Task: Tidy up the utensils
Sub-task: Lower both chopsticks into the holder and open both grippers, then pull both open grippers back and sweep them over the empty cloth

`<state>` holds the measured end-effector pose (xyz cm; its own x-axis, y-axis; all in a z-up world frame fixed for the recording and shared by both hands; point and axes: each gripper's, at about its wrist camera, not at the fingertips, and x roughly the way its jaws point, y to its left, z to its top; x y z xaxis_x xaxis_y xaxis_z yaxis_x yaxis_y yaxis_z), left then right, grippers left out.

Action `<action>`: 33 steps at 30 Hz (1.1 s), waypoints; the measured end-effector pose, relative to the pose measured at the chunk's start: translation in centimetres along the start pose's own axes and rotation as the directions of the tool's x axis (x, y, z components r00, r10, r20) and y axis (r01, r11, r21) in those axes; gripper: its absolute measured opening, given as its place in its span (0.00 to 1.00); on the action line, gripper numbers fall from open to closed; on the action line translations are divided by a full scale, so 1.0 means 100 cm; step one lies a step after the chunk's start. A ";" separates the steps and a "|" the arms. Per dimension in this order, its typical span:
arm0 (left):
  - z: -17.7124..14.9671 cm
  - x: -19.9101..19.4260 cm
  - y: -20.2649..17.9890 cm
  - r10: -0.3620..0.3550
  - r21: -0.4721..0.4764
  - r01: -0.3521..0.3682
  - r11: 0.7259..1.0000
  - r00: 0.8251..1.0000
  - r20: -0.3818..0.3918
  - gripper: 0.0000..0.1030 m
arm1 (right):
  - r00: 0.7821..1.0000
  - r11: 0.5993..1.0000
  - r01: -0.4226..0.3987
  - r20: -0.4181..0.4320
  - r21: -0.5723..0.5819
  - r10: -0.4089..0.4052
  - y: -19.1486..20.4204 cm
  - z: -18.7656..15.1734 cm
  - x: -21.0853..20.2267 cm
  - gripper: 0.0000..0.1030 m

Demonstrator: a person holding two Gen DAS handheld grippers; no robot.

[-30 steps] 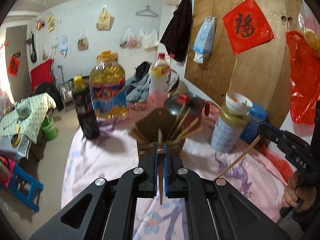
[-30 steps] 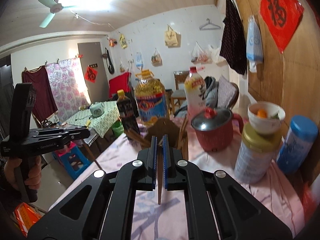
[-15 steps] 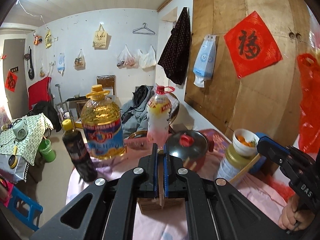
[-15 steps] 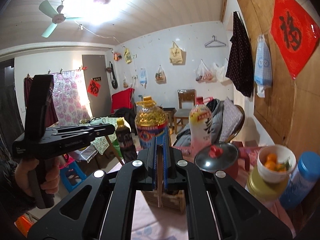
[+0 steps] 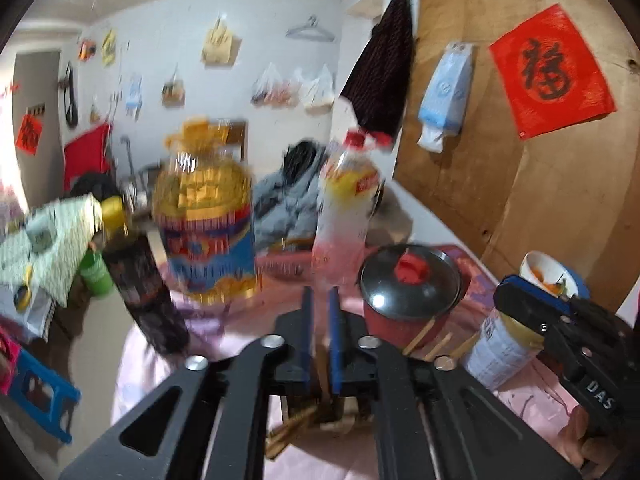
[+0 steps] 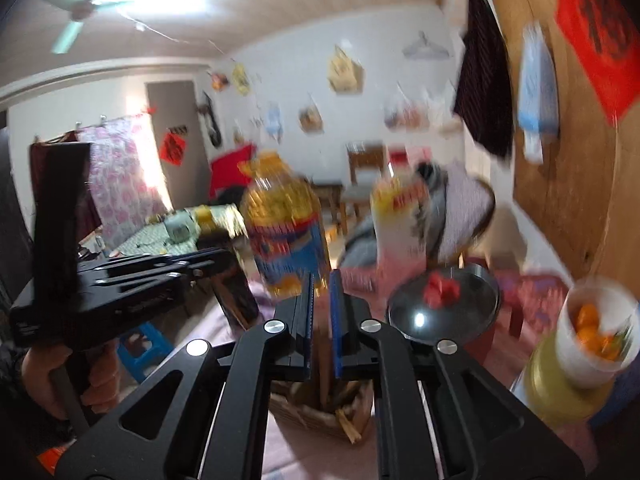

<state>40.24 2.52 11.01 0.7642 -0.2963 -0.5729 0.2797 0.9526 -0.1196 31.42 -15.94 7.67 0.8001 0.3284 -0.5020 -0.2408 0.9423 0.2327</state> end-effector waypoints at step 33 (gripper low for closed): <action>-0.068 -0.101 -0.020 0.200 0.018 -0.200 0.980 0.980 -0.006 0.70 | 0.999 1.000 0.001 0.041 -0.007 -0.001 0.036 -0.029 -0.091 0.20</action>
<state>27.97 4.10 11.49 0.8014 -0.0992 -0.5899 0.1313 0.9913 0.0117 21.63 -15.35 10.67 0.8222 0.3249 -0.4673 -0.2440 0.9430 0.2262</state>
